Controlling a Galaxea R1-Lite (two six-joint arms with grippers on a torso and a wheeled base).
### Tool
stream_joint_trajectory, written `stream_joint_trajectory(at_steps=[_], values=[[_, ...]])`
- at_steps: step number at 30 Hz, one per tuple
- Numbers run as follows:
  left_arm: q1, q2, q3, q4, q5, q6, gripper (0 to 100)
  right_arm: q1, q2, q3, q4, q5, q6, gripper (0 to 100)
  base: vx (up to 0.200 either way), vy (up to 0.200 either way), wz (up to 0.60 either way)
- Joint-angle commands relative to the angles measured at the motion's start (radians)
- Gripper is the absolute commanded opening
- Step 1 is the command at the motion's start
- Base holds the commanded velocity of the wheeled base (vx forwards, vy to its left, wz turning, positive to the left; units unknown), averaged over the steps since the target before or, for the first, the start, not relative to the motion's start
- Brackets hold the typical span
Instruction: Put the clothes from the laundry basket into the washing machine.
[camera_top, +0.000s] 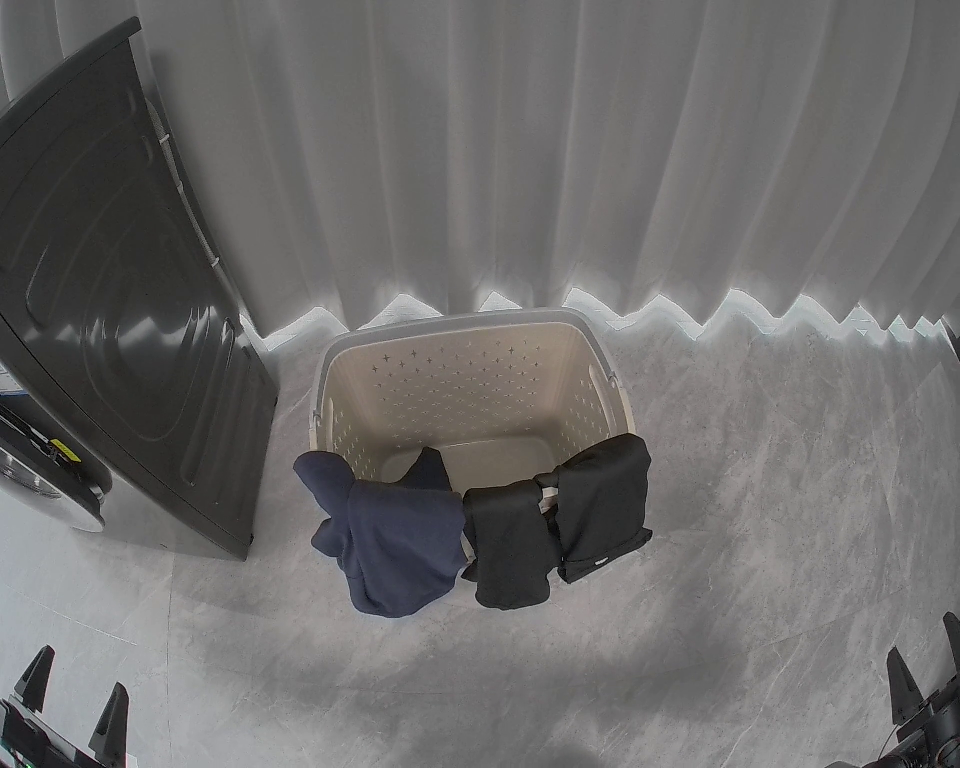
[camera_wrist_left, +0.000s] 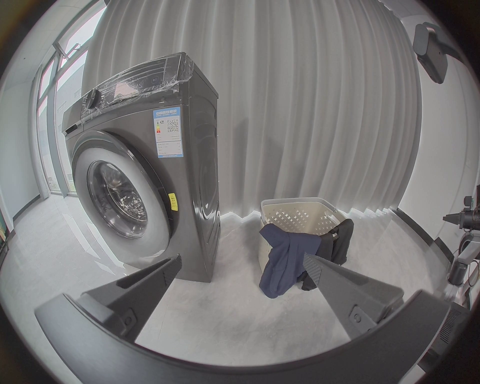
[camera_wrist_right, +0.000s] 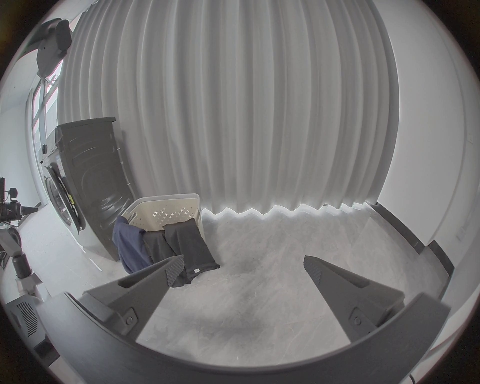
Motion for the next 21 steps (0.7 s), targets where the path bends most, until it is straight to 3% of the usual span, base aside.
stream_joint_trajectory(at_steps=[1,21], values=[[0.0,-0.015,0.016,0.0,0.0,0.0,100,0.0,-0.012,0.018,0.0,0.0,0.0,100,0.0,0.2,0.0],[0.0,-0.015,0.018,0.0,0.003,-0.013,100,-0.002,-0.01,0.018,0.0,0.0,0.0,100,0.0,0.2,0.0]])
